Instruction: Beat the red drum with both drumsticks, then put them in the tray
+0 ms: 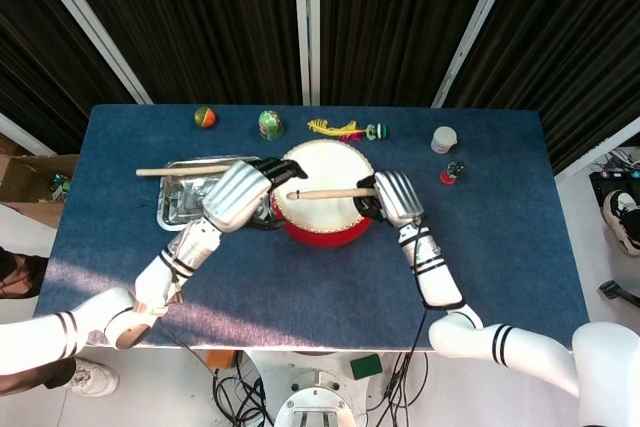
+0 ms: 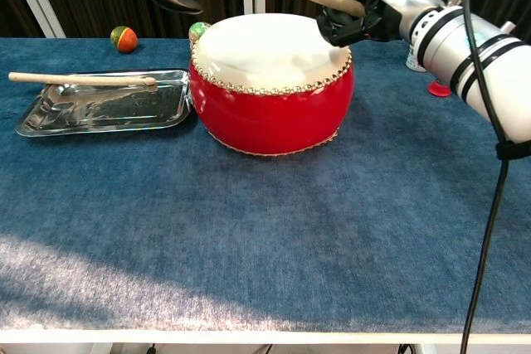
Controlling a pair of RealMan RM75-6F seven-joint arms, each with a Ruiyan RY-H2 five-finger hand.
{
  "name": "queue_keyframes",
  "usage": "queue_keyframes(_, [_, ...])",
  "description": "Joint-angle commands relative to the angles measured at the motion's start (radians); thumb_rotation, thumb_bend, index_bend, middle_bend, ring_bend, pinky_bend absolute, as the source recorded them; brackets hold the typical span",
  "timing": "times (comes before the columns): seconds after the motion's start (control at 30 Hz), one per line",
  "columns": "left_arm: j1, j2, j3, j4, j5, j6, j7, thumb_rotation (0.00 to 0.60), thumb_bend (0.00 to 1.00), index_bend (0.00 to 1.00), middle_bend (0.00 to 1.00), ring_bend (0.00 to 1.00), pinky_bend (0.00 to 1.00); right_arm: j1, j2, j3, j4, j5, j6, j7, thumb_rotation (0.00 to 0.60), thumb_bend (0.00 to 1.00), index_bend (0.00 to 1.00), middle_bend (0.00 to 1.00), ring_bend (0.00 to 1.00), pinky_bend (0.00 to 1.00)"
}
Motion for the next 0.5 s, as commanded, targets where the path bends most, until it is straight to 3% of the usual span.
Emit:
queue_keyframes(0.03, [-0.025,-0.031,-0.011,0.020,-0.017,-0.012,0.011,0.600,0.16,0.34,0.34,0.40,0.62,0.006,-0.016,0.006,-0.004,0.014,0.002,-0.022,0.600,0.57,1.00,1.00,1.00,1.00])
queue_keyframes(0.5, [-0.093,-0.144,-0.018,0.135,-0.056,-0.024,-0.001,0.600,0.24,0.43,0.43,0.47,0.66,0.016,-0.050,0.022,-0.012,0.040,0.002,-0.048,0.600,0.59,1.00,1.00,1.00,1.00])
